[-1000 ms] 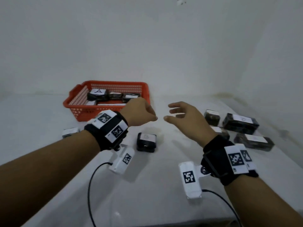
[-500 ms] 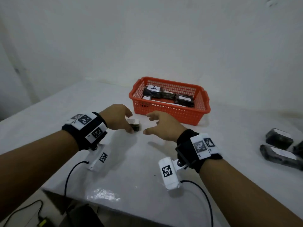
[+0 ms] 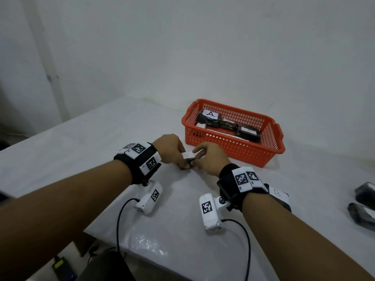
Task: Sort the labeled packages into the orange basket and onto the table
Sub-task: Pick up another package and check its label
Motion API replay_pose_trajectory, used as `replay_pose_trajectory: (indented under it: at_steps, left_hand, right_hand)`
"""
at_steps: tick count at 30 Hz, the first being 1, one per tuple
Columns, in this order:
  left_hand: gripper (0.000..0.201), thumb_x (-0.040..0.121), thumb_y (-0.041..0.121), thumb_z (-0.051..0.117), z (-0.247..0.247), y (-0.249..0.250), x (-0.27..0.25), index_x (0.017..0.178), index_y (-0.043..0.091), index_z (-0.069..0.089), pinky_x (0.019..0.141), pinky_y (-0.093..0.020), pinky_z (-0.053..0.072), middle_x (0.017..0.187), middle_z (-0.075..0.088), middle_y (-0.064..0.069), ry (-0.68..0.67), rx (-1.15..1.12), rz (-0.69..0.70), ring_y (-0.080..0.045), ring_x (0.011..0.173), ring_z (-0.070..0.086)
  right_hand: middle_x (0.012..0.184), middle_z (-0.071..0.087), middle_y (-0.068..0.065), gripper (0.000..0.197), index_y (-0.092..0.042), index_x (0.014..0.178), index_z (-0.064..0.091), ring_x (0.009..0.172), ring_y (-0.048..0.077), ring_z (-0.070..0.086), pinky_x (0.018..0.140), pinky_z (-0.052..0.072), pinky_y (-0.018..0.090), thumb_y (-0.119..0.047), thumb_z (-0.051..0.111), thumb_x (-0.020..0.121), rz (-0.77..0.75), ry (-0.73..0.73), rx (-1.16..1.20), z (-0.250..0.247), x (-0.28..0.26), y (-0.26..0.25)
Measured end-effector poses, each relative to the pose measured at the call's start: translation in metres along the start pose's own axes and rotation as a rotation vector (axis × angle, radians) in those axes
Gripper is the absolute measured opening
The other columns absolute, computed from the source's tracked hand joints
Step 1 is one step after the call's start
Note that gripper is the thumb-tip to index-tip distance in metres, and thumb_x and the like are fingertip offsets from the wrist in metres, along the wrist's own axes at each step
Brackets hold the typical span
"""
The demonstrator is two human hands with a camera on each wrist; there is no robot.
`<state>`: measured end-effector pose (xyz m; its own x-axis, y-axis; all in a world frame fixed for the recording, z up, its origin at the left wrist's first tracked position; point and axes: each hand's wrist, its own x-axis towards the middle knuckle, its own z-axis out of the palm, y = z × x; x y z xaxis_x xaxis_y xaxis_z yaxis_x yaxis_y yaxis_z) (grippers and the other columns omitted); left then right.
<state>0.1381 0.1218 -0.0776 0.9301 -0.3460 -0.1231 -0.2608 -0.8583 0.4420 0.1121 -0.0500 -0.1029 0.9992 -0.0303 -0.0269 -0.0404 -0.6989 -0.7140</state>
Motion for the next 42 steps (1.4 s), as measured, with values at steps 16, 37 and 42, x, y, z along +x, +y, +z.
replay_pose_trajectory:
  at_steps: [16, 37, 42]
  left_hand:
    - [0.031, 0.078, 0.007, 0.087, 0.005, 0.031, -0.033, 0.105, 0.019, 0.077, 0.082, -0.018, 0.058, 0.097, 0.081, 0.001, 0.071, -0.578, 0.287, -0.012, 0.089, 0.078]
    - [0.035, 0.078, 0.013, 0.089, 0.02, 0.061, -0.036, 0.11, 0.017, 0.075, 0.09, -0.027, 0.062, 0.102, 0.079, 0.005, 0.161, -0.642, 0.379, -0.008, 0.093, 0.076]
    - [0.043, 0.075, 0.013, 0.091, 0.021, 0.059, -0.036, 0.113, 0.017, 0.072, 0.092, -0.032, 0.062, 0.109, 0.077, 0.005, 0.203, -0.665, 0.387, -0.011, 0.103, 0.074]
  right_hand:
    - [0.097, 0.08, 0.002, 0.026, -0.011, 0.108, 0.078, 0.09, 0.015, 0.077, 0.085, 0.063, 0.031, -0.013, 0.087, 0.083, -0.194, 0.12, 0.388, -0.057, -0.066, 0.026]
    - [0.113, 0.076, 0.004, 0.034, -0.011, 0.12, 0.075, 0.1, 0.021, 0.076, 0.08, 0.066, 0.034, -0.009, 0.083, 0.087, -0.236, 0.142, 0.354, -0.078, -0.085, 0.042]
    - [0.117, 0.075, 0.014, 0.038, -0.004, 0.128, 0.067, 0.097, 0.033, 0.079, 0.082, 0.066, 0.037, -0.02, 0.076, 0.094, -0.046, 0.013, 0.651, -0.08, -0.087, 0.032]
